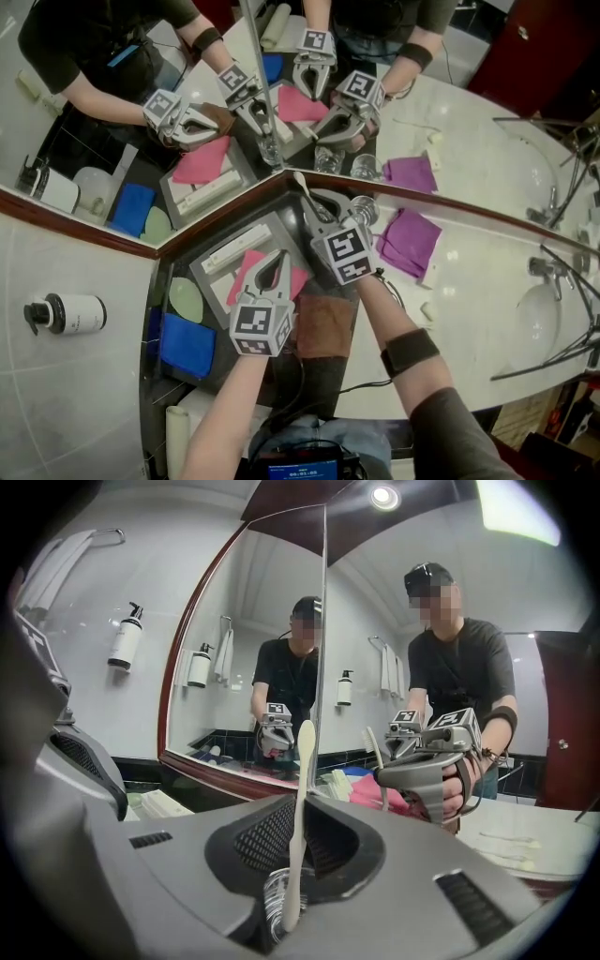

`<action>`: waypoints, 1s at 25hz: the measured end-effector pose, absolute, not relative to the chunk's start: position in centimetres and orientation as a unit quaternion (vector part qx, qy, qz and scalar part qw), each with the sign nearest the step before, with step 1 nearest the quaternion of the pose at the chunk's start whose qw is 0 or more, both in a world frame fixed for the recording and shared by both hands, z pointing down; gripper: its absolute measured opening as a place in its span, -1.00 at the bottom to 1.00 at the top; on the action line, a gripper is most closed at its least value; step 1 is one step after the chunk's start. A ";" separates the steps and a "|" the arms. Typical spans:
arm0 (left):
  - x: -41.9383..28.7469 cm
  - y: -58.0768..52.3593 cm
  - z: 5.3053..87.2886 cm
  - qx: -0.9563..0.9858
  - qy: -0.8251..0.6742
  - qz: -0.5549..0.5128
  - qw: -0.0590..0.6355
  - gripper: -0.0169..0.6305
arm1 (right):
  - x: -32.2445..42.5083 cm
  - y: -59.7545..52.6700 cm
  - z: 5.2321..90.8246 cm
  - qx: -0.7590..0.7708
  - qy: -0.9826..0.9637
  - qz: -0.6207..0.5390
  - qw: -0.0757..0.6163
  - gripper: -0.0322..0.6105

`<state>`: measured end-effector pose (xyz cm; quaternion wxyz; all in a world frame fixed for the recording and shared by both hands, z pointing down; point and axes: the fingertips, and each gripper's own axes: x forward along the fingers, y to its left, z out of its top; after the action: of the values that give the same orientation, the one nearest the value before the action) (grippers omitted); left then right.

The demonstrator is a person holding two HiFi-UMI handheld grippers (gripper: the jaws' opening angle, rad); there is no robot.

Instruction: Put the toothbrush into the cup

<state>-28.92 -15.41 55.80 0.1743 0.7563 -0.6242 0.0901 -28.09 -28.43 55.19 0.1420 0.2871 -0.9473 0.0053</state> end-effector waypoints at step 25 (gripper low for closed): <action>-28.5 -14.0 55.7 0.752 -0.627 0.090 0.182 -0.95 | -26.5 -26.6 56.9 0.286 -0.937 0.026 0.199 -0.55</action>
<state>-28.50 -14.04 55.71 0.1819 0.7522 -0.6270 0.0895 -26.46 -26.57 56.89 0.1991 0.2863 -0.9369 0.0263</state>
